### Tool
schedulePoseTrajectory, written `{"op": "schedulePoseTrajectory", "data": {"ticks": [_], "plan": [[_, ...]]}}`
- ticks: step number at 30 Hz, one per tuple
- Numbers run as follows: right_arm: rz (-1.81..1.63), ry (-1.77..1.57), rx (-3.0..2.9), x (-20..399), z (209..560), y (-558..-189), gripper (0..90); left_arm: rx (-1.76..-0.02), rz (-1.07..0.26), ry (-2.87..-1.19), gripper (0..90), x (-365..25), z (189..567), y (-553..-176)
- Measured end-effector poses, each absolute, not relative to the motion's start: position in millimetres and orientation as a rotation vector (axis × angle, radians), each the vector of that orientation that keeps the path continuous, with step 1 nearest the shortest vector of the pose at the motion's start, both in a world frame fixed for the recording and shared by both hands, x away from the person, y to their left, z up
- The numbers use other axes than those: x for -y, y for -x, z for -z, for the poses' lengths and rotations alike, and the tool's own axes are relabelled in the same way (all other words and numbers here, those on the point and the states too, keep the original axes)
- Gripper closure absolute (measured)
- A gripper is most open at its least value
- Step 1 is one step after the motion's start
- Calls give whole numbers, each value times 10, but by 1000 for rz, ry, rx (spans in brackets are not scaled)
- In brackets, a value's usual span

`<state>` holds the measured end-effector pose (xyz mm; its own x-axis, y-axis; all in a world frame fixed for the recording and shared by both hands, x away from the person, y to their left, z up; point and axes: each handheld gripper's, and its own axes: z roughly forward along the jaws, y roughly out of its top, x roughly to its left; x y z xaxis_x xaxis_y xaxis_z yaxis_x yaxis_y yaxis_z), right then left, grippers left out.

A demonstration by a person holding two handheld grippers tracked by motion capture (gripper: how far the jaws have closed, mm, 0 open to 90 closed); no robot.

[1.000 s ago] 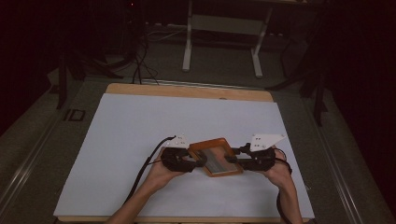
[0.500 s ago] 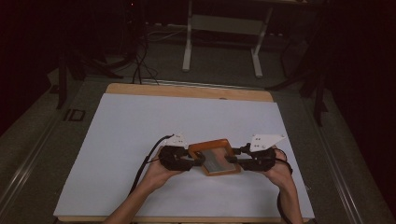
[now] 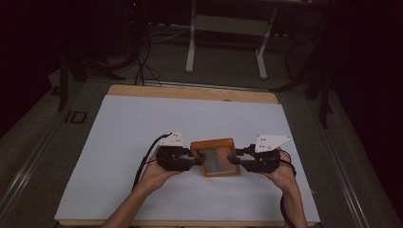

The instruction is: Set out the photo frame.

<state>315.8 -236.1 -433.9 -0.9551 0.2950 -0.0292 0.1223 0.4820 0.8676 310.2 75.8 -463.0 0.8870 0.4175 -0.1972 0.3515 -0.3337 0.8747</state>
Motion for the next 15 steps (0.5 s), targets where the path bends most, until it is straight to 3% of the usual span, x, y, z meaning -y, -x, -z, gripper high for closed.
{"op": "schedulePoseTrajectory", "data": {"ticks": [15], "plan": [[-1568, -457, -2530, 2245, 4377, -3211, 677, -596, -103, -1916, 624, -944, 4506, -3127]]}}
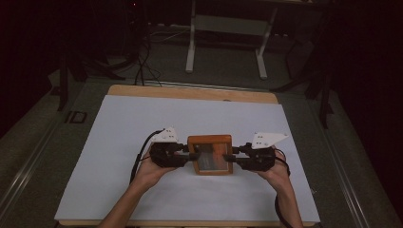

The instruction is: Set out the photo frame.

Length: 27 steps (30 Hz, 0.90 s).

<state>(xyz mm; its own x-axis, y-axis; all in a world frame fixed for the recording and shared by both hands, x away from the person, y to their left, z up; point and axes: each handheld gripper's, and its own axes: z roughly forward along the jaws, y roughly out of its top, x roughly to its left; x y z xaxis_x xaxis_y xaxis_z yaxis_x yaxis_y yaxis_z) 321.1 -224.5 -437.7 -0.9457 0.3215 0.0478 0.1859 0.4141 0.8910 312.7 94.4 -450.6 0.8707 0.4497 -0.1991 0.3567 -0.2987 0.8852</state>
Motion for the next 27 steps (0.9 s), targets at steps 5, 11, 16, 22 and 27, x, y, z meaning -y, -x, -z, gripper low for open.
{"op": "schedulePoseTrajectory", "data": {"ticks": [5, 11, 16, 22, 27], "plan": [[-1634, -555, -2518, 2152, 4476, -3287, 665, -668, -84, -1905, 623, -1081, 4532, -3208], [-1595, -712, -2578, 1922, 4702, -3411, 649, -756, -45, -1917, 613, -1206, 4660, -3314], [-1561, -793, -2633, 1834, 4856, -3484, 643, -823, -58, -1922, 616, -1257, 4709, -3356], [-1578, -852, -2600, 1760, 4905, -3550, 624, -877, -12, -1872, 628, -1340, 4804, -3415], [-1571, -858, -2592, 1737, 4901, -3559, 619, -886, -5, -1864, 620, -1344, 4819, -3430]]}}
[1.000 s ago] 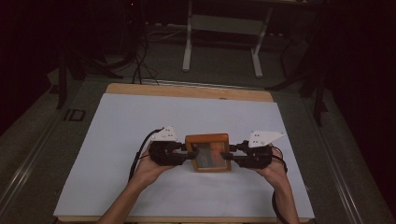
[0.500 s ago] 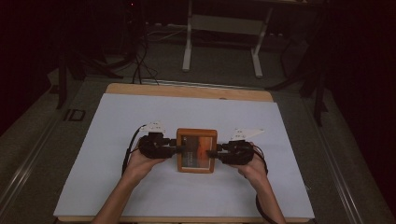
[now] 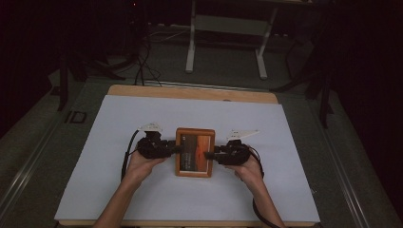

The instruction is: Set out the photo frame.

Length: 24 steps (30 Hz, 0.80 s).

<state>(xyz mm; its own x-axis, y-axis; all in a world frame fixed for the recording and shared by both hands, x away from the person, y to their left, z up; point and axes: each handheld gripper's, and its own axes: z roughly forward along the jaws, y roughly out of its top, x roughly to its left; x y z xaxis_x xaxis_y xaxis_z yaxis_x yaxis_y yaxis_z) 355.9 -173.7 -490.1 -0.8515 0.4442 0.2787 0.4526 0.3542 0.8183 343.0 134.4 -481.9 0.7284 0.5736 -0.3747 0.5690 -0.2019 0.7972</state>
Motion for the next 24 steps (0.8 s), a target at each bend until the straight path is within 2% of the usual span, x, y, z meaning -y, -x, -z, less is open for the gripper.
{"op": "schedulePoseTrajectory", "data": {"ticks": [7, 16, 20, 24], "plan": [[1528, 837, 2605, 1764, 4917, -3553, 592, -868, -4, -1883, 622, -1307, 4803, -3402], [1526, 829, 2636, 1774, 4886, -3537, 416, -876, 4, -1879, 452, -1312, 4804, -3401], [1566, 834, 2638, 1859, 4811, -3519, 362, -870, 19, -1888, 401, -1375, 4779, -3396], [1604, 848, 2639, 1988, 4728, -3507, 329, -869, 8, -1873, 388, -1456, 4723, -3368]]}}
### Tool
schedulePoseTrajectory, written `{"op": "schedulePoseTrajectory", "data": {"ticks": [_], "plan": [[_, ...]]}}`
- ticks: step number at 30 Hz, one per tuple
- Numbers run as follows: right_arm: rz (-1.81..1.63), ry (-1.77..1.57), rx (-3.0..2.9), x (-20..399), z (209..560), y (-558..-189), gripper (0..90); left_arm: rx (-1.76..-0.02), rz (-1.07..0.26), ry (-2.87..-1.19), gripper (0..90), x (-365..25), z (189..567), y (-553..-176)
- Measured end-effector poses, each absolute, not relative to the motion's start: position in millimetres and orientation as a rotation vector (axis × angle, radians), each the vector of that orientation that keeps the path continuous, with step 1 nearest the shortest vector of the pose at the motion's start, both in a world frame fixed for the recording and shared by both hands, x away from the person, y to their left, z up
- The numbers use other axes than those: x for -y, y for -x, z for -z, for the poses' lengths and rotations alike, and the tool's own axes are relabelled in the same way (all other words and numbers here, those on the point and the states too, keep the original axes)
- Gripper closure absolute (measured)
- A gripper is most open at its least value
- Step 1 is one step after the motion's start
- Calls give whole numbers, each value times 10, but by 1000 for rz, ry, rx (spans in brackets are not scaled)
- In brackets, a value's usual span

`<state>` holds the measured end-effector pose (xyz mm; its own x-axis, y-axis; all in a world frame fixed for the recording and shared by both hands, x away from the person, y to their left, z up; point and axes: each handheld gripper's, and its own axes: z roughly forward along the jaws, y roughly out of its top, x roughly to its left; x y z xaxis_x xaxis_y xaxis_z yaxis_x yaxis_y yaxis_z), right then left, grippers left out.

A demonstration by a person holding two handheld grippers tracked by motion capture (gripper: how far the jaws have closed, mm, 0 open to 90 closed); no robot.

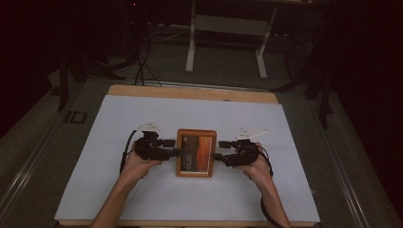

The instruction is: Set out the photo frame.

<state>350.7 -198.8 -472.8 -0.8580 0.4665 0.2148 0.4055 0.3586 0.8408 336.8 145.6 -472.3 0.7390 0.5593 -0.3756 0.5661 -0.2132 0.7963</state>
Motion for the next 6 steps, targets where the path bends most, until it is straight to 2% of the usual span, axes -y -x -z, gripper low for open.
{"op": "schedulePoseTrajectory", "data": {"ticks": [4, 6], "plan": [[-1532, -837, -2509, 2163, 4658, -3503, 302, -889, -34, -1861, 377, -1601, 4672, -3357], [-1501, -887, -2496, 2270, 4648, -3512, 294, -942, -103, -1868, 377, -1696, 4674, -3359]]}}
